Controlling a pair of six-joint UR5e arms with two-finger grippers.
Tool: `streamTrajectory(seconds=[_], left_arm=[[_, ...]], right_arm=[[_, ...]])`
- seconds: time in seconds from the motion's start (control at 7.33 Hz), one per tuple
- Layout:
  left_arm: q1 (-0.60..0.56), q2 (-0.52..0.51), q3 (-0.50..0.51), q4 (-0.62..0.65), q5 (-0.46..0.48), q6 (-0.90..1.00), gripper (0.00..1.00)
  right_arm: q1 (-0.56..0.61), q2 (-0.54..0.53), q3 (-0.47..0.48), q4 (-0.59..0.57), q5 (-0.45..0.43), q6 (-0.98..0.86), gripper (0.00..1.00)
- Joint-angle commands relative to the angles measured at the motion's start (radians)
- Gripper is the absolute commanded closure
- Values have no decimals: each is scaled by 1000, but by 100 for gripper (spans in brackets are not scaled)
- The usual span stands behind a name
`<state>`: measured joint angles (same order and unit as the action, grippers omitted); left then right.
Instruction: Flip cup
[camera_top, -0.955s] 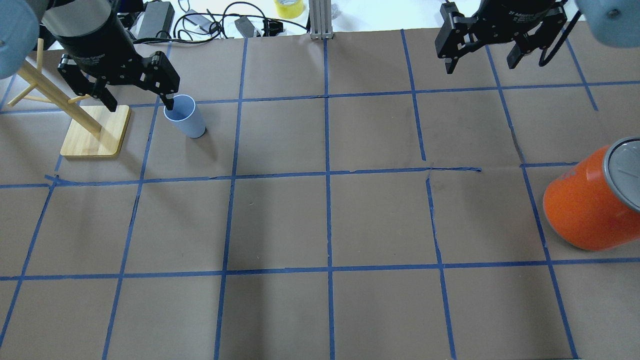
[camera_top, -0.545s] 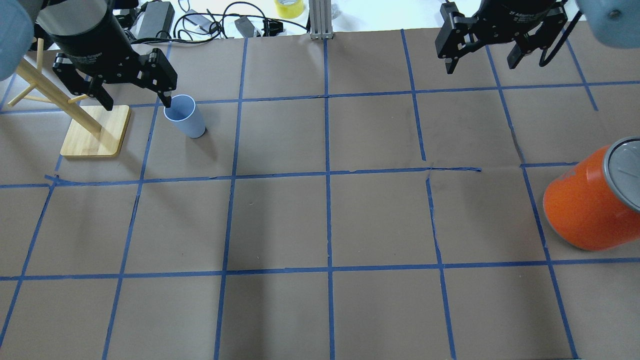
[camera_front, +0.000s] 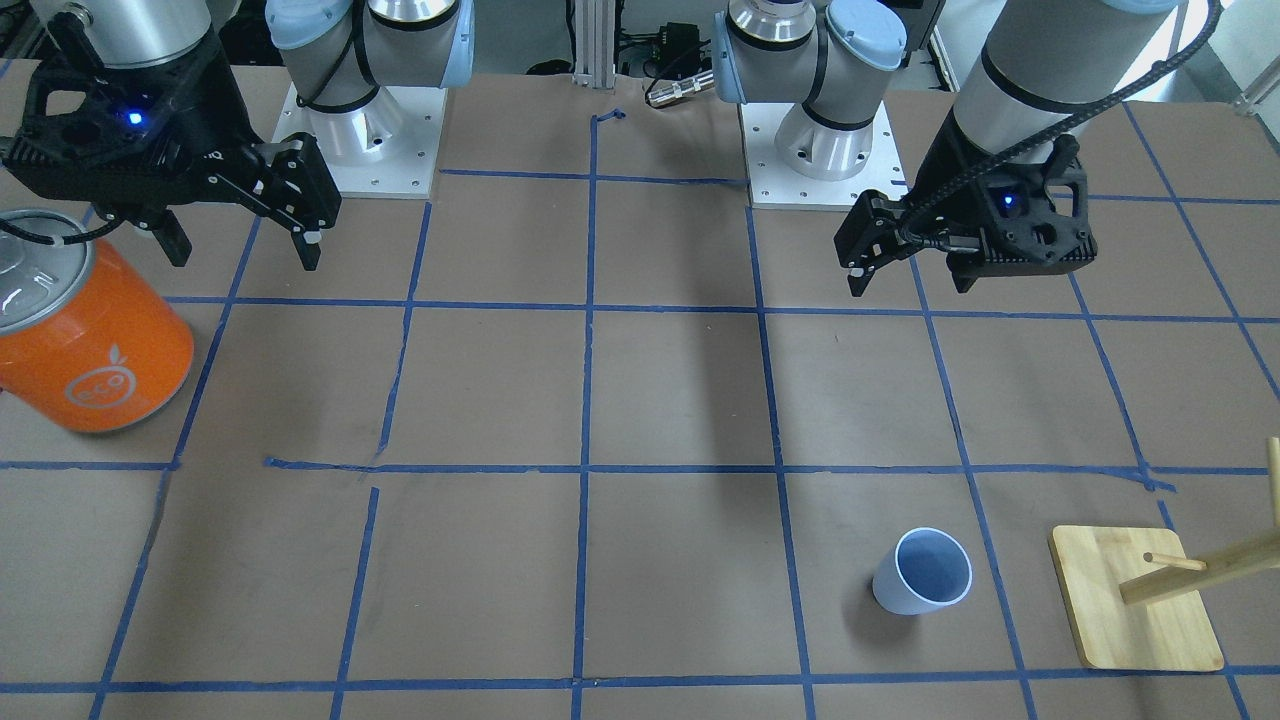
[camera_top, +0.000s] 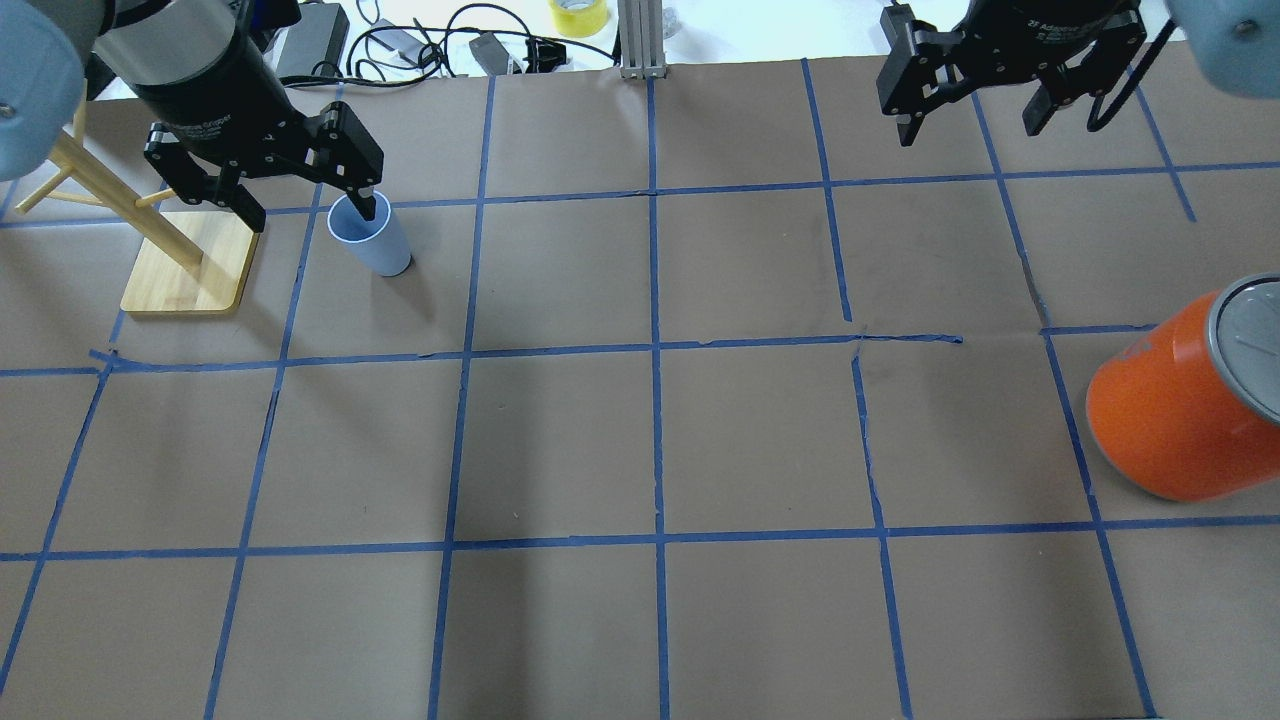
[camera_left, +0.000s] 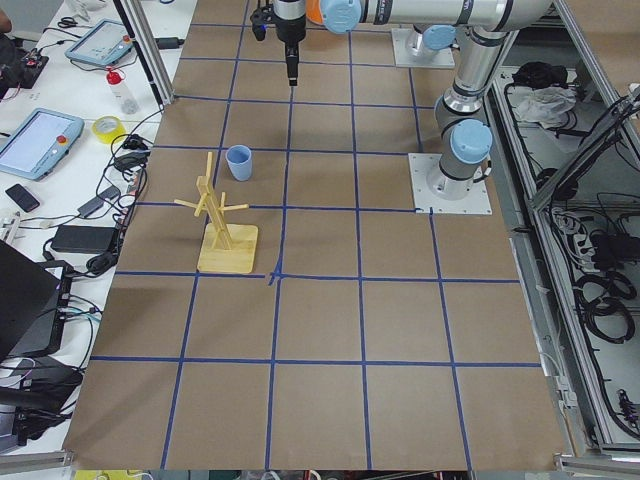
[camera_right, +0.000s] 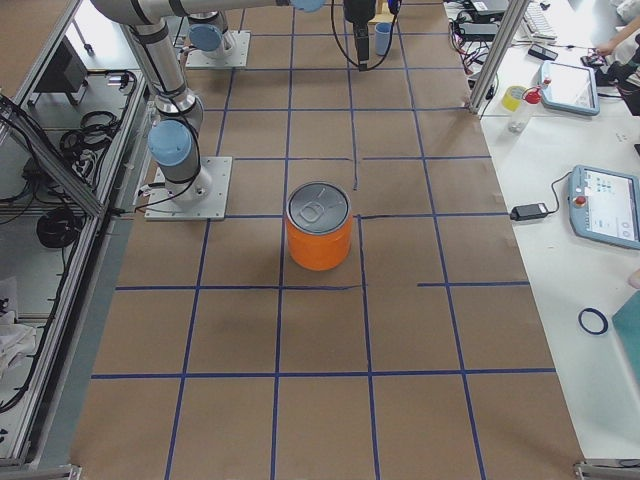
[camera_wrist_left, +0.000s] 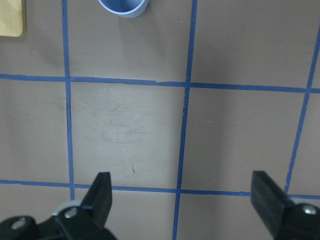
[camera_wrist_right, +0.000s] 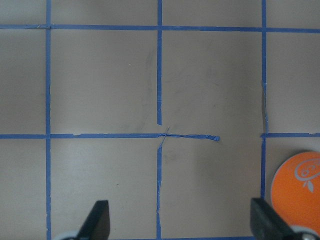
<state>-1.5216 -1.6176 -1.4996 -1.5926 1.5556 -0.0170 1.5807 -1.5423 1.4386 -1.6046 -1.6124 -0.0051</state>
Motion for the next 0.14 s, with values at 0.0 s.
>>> streamTrajectory(seconds=[0.0], left_arm=[[0, 4, -2, 0, -3, 0, 0]], right_arm=[[1, -1, 0, 0, -1, 1, 0]])
